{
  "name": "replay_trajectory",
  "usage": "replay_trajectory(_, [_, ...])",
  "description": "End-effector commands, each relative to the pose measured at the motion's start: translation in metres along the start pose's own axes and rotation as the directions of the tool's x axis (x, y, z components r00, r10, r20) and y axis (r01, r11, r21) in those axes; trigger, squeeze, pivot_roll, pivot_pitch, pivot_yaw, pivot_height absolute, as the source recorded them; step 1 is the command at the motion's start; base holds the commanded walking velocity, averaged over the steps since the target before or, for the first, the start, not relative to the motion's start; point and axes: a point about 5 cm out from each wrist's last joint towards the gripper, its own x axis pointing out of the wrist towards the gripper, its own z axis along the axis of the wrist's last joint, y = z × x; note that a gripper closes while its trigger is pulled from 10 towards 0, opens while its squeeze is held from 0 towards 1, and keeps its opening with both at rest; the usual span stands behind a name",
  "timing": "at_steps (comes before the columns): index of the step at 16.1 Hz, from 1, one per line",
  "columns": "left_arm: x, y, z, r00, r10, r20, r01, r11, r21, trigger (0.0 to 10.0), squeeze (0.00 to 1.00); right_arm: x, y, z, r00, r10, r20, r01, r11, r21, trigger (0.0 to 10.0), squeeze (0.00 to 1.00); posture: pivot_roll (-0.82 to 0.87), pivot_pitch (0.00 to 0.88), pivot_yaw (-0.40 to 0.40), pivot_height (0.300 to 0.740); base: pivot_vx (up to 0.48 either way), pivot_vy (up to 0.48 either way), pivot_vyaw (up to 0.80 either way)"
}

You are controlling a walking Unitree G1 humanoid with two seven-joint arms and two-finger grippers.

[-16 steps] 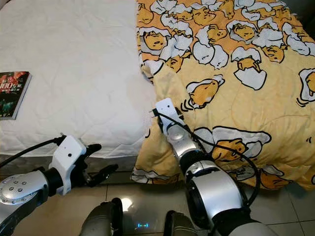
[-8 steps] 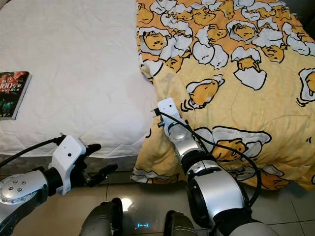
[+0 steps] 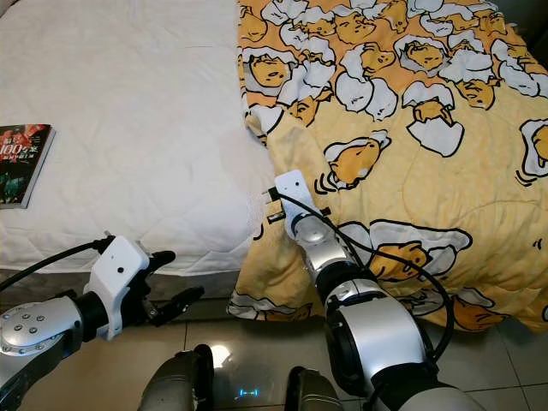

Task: Clean up the room

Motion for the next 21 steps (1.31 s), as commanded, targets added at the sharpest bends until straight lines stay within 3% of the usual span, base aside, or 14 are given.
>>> replay_trajectory(1, [-0.0029, -0.0003, 0.0006, 1.000, 0.001, -0.005, -0.001, 1.000, 0.012, 10.0, 0.00, -0.0003, -0.0034, 0.0003, 1.000, 0.002, 0.011, -0.002, 1.000, 0.021, 0.0, 0.00, 0.24, 0.191, -0.010, 0.740, 0.000, 0.000, 0.00])
replay_trajectory(6, [-0.0035, -0.0001, 0.0005, 1.000, 0.006, -0.007, -0.006, 1.000, 0.016, 10.0, 0.00, -0.0014, -0.0071, 0.0004, 0.998, 0.050, 0.047, -0.054, 0.994, 0.093, 0.0, 0.00, 0.24, 0.191, -0.016, 0.740, 0.000, 0.000, 0.00])
replay_trajectory(10, [-0.0040, 0.0001, 0.0006, 1.000, 0.011, -0.004, -0.011, 1.000, 0.013, 10.0, 0.00, -0.0043, 0.0023, -0.0032, 0.976, 0.196, 0.091, -0.206, 0.973, 0.107, 0.0, 0.00, 0.24, 0.188, -0.016, 0.740, 0.000, 0.000, 0.00])
replay_trajectory(21, [-0.0040, 0.0001, 0.0006, 1.000, 0.011, -0.004, -0.011, 1.000, 0.013, 10.0, 0.00, -0.0043, 0.0023, -0.0032, 0.976, 0.196, 0.091, -0.206, 0.973, 0.107, 0.0, 0.00, 0.24, 0.188, -0.016, 0.740, 0.000, 0.000, 0.00])
